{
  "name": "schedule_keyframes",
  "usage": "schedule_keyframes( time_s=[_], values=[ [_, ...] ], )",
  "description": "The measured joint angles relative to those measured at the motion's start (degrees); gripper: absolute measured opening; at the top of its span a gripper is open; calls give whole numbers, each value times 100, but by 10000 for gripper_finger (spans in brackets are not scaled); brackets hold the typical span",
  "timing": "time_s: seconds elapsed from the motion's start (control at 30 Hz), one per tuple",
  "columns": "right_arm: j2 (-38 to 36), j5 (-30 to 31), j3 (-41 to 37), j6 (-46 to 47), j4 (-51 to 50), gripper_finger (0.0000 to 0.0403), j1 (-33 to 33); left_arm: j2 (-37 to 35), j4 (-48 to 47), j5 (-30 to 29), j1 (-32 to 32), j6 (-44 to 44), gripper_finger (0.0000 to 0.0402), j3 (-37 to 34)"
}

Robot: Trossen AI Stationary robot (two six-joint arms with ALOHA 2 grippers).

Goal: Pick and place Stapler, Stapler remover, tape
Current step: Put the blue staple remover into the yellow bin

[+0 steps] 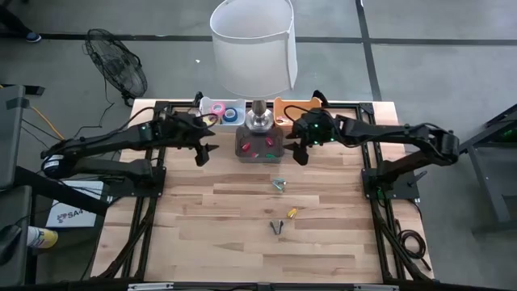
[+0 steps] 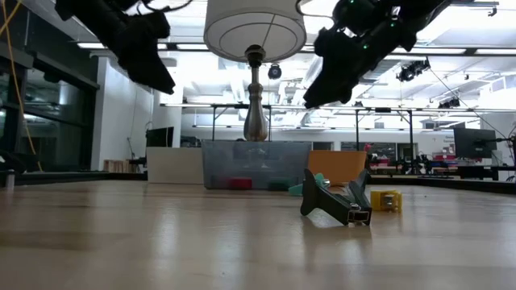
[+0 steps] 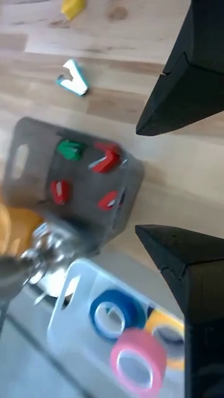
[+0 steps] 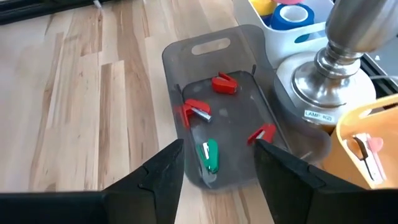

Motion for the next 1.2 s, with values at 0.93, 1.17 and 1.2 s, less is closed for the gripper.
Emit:
schedule_keyframes(
  time_s=[0.93, 1.17, 1.2],
  values=[
    [-87, -3, 0, 798, -958, 184, 0, -1680, 2108, -1693, -1050, -613, 241, -1809],
    [-343, 54, 0, 516, -1346, 184, -20, -1877, 2119, -2737, -1760, -903, 241, -2117],
    [-416, 91, 0, 434, -1413, 184, -20, -1910, 2121, -2860, -1854, -932, 241, -2149]
  ],
)
